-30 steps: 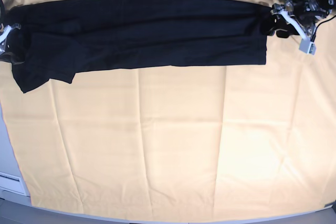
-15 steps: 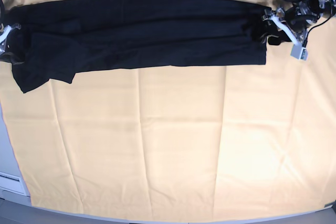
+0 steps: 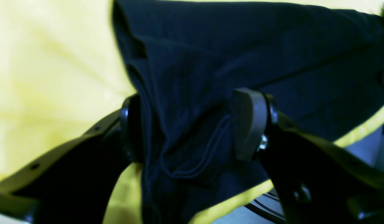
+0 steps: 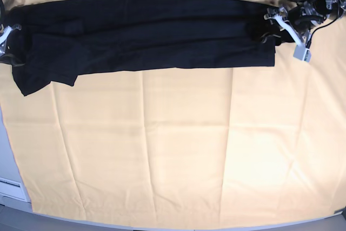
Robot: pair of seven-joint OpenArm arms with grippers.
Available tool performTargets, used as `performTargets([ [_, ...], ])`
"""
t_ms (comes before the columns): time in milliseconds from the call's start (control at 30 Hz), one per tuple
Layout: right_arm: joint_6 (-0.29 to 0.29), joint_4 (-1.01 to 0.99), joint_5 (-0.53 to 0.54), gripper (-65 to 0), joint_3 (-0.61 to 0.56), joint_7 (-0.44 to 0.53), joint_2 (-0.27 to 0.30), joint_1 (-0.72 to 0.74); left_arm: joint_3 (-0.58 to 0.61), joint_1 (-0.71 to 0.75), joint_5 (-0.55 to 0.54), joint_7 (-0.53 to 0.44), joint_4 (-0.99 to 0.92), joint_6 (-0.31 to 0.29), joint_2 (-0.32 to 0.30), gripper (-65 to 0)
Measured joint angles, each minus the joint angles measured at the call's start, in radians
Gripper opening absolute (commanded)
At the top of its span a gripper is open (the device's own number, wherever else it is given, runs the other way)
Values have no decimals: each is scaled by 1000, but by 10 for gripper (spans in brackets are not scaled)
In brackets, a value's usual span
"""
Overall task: Fold the T-shirt properly
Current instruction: 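Lower the left gripper onto the strip's end and grasp it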
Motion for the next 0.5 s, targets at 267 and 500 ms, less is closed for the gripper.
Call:
performTargets([
  [267,0,0,0,-650,0,0,0,0,4,3,-62,25,-1,-52,0,-243],
  [500,0,0,0,-650,0,0,0,0,4,1,5,-29,-1,-53,0,-545],
])
